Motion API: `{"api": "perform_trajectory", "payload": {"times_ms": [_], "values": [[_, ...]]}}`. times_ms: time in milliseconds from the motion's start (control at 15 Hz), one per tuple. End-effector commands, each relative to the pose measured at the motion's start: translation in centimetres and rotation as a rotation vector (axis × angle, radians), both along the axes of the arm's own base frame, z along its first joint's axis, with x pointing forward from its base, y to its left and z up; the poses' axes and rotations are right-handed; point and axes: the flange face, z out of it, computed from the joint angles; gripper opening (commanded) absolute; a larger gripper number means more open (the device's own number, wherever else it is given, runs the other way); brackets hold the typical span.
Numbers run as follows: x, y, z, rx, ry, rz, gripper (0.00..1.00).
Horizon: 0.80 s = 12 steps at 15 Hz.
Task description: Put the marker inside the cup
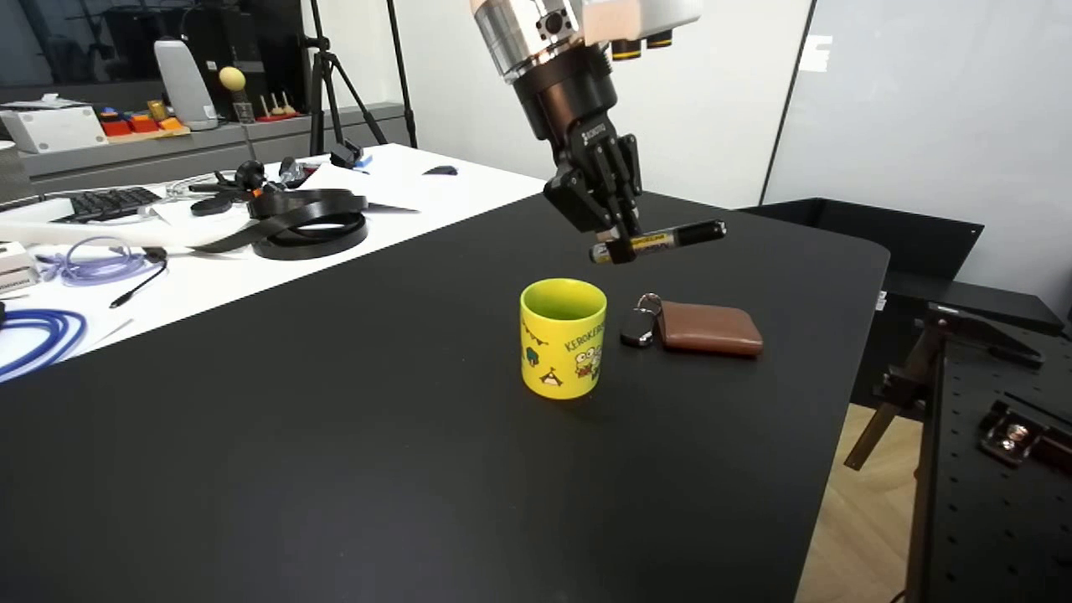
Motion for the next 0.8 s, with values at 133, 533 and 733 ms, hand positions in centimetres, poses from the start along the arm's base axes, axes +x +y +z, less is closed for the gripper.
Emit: {"api": "perform_trajectory", "payload": {"times_ms": [133,533,733], "values": [[4.2,1.4,-2.2,0.038,0.050,0.125,0.05],[5.2,3.2,-2.4,0.034,0.115,0.094,0.05],[6.0,2.8,-2.5,0.035,0.120,0.064,0.05]]}}
